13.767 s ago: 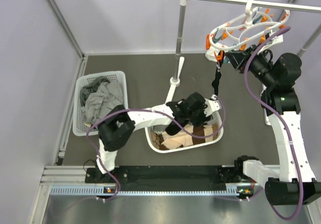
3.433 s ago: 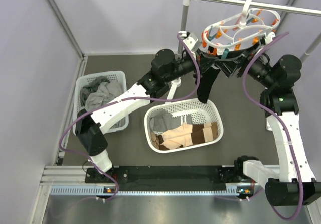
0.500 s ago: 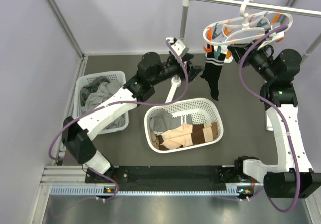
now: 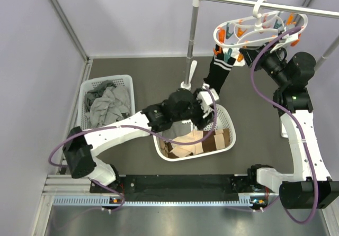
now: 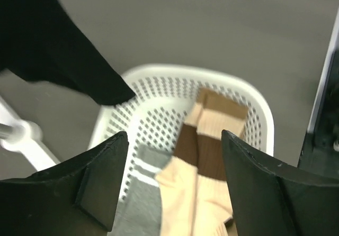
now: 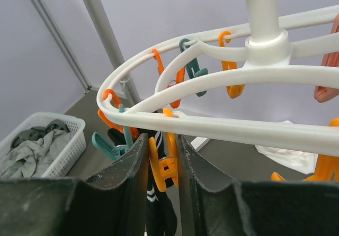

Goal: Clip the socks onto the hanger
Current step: Pick up the sock from the bin.

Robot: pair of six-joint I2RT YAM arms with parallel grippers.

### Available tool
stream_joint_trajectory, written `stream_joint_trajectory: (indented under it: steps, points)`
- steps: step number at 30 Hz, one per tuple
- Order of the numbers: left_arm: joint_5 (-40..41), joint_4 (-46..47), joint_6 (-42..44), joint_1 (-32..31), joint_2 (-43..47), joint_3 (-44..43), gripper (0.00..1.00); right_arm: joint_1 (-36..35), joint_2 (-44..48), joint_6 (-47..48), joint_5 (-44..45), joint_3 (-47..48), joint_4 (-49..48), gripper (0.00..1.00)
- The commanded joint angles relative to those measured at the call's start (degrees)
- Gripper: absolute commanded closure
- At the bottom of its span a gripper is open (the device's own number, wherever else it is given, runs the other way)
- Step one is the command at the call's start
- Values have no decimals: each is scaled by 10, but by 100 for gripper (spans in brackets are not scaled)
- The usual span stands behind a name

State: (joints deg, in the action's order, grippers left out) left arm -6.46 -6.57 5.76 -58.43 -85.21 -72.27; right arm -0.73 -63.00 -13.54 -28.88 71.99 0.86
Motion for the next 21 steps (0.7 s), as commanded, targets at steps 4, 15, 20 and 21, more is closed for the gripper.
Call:
stream_joint_trajectory:
  steps: [4,15,20,21]
  points:
    - [13,-14,-20,-45,-105,-8,30,-9,9,2,-14,-14,17,94]
    - [22,13,-36,-74,-249,-47,57,-9,11,11,-10,-14,27,94]
    - [39,-12,-40,-74,-304,-59,58,-10,10,11,-11,-17,25,94]
    - [47,-17,-40,-74,-319,-61,59,-10,10,13,-11,-17,25,94]
